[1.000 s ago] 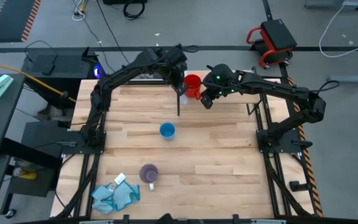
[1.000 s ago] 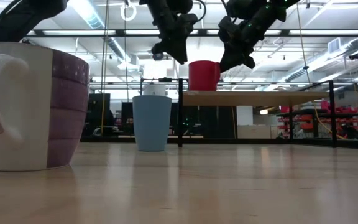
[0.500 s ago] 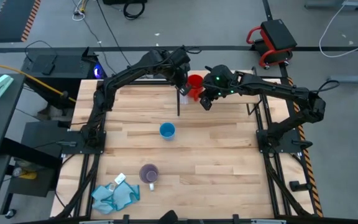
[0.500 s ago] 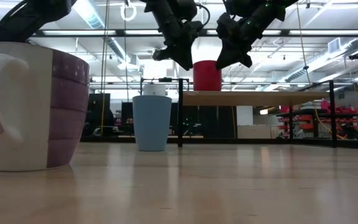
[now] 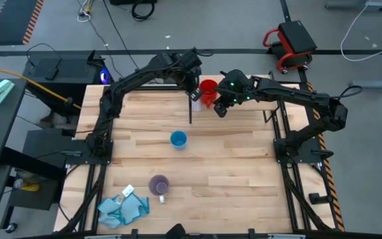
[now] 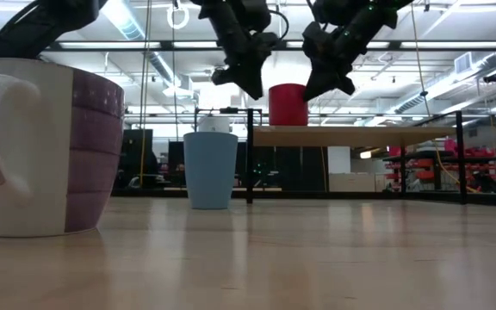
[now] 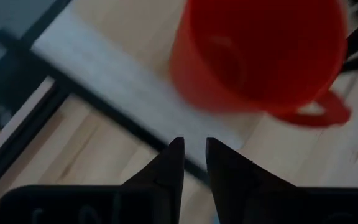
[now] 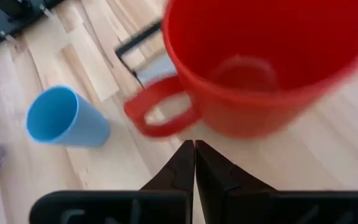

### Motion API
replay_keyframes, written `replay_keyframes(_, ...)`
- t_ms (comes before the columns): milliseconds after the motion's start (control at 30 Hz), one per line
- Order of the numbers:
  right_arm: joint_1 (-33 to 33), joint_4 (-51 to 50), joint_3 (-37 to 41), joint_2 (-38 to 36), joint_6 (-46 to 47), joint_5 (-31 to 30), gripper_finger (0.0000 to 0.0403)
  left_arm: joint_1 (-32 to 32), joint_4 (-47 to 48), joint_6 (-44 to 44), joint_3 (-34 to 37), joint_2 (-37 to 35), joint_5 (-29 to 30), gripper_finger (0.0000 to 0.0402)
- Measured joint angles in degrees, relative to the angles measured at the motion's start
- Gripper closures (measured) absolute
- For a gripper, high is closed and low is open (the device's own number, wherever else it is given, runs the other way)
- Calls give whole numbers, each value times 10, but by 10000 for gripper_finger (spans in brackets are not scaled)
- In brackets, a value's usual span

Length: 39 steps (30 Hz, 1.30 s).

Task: Stack small to large cups/mugs on shelf
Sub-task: Put the red mug on the shelf, then put the blue cup on the shelf

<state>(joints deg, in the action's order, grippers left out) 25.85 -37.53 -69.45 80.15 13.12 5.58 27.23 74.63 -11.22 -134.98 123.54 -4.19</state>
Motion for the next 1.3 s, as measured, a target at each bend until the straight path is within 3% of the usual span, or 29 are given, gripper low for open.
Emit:
replay_keyframes(200,-1,-33,0,-49,17,0,385,-3,75,-2,0,-33,-3,326)
replay_keyframes(467,-26,-80,0,-173,66,8,385,-33,157,-37,0,-115,-1,335)
replay_keyframes(700,-89,-167,0,-257,121,9,385,-97,154,-94,0,-182,-1,329)
replay_keyframes(967,-178,-238,0,-280,174,9,385,-178,153,-159,1,-202,26,343)
replay_keyframes(1133,-230,-304,0,-273,207,4,385,-225,154,-184,54,-202,31,351)
replay_keyframes(1300,-274,-312,13,-271,230,-11,385,-251,154,-197,153,-202,46,344)
